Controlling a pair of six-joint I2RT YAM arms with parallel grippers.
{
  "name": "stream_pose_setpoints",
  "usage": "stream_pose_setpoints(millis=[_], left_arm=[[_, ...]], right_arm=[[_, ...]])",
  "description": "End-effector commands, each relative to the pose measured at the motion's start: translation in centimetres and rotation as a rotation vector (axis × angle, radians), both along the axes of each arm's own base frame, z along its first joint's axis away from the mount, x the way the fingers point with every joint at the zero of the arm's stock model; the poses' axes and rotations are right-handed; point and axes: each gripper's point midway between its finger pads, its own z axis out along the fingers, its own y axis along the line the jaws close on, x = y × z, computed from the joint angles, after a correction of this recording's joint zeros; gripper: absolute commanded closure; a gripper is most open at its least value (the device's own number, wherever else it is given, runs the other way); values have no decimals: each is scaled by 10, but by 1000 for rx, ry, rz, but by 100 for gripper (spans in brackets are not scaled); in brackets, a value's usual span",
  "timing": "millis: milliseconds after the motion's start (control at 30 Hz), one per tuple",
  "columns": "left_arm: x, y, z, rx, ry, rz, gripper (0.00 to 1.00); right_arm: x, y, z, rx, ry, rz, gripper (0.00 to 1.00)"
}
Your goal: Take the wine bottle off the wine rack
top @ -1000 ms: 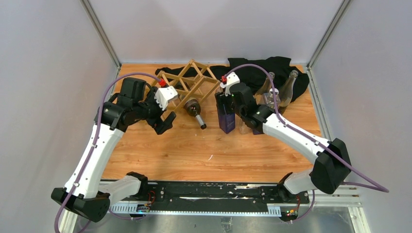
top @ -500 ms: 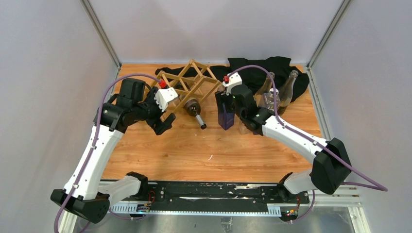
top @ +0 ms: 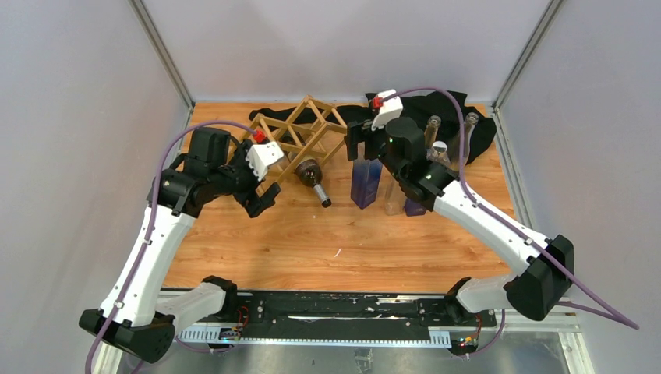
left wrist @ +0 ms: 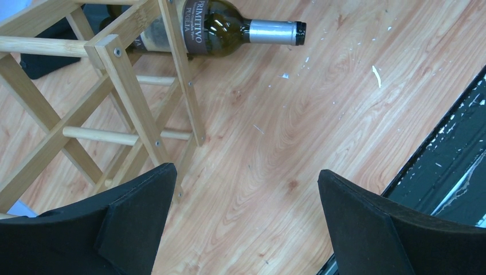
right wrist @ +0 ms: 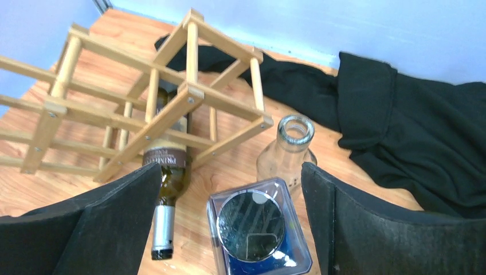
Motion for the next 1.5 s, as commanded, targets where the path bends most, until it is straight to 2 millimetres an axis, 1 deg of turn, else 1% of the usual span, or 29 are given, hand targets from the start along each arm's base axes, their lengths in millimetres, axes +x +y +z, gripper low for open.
stream_pose_setpoints(millis=[0, 33, 67, 133, 200, 267, 333, 400, 500, 533, 600, 667, 833, 867, 1033, 1133, 1267, 1467], left_arm=[[12, 2, 12, -26, -34, 52, 0], [19, 5, 15, -39, -41, 89, 0], [26, 7, 20, -64, -45, 115, 0], [41, 15, 28, -109, -41, 177, 0], [51, 20, 36, -145, -36, 216, 0], [56, 24, 39, -160, -30, 233, 0], [57, 26, 39, -165, -28, 235, 0], [57, 26, 37, -174, -16, 239, 0], [55, 26, 30, -172, -1, 239, 0], [54, 27, 27, -163, 2, 236, 0], [52, 29, 22, -150, 3, 234, 0], [50, 30, 19, -140, -1, 228, 0], [41, 31, 17, -123, -3, 205, 0], [38, 32, 17, -116, 5, 195, 0], [31, 39, 19, -111, 20, 183, 0], [27, 38, 16, -123, 29, 176, 0], [24, 40, 8, -111, 36, 166, 0], [21, 41, 6, -97, 43, 155, 0]], right_arm=[[-5, -10, 53, 60, -31, -52, 5], [-7, -10, 58, 45, -37, -78, 5], [-13, -3, 64, 23, -57, -78, 5], [-21, 2, 75, 1, -105, -103, 5], [-35, 16, 80, -17, -122, -82, 5], [-49, 35, 79, -24, -114, -22, 5], [-60, 59, 67, -56, -85, 46, 5], [-66, 78, 45, -110, -18, 103, 5], [-69, 101, -3, -166, 90, 166, 8], [-68, 108, -23, -193, 126, 182, 9], [-66, 115, -52, -236, 172, 187, 9], [-63, 119, -74, -278, 203, 182, 9], [-49, 125, -120, -358, 265, 165, 10], [-46, 125, -125, -363, 272, 162, 10], [-29, 128, -166, -417, 332, 137, 12], [-21, 126, -184, -431, 360, 119, 12], [-17, 129, -202, -450, 371, 121, 13], [-10, 129, -217, -438, 398, 107, 16]])
